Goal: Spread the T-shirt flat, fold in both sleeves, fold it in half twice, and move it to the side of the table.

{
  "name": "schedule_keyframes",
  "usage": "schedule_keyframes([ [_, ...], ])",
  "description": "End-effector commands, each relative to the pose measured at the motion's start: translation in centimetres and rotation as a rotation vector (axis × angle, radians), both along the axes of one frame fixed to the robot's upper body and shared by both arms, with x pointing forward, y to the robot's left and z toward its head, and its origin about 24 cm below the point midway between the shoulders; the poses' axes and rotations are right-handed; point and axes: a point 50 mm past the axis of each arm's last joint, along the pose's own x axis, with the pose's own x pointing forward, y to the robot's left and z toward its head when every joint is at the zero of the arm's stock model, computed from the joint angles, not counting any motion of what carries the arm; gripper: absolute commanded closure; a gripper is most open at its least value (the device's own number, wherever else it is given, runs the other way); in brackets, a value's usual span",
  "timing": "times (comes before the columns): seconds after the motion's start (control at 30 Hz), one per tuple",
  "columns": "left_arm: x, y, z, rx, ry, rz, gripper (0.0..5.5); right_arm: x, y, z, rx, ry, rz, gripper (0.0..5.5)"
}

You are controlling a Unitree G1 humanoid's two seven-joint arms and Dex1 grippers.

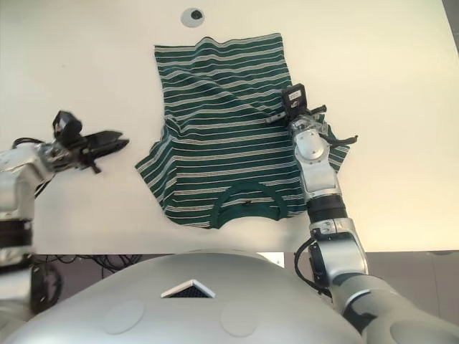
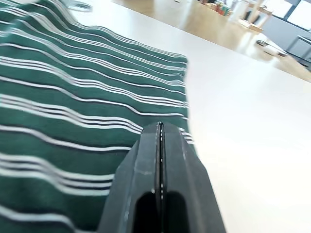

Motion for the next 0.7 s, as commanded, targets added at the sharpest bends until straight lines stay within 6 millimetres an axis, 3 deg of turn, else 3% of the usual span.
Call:
schedule_keyframes([
  [0.03, -1.8, -1.5, 0.0, -0.028, 0.093, -0.061, 3.77, -0.9, -2.7, -1.6, -0.053, 0.085, -0.098, 5.50],
  [0.47, -2.6, -5.4, -2.5, -0.148, 0.260, -0.015, 3.77, -1.2, -1.9, -1.4, -0.066, 0.069, -0.065, 5.50],
  [0.7, -3.0, -5.9, -2.7, -0.121, 0.287, -0.041, 3.92, -1.3, -1.7, -1.4, -0.081, 0.075, -0.055, 5.50],
])
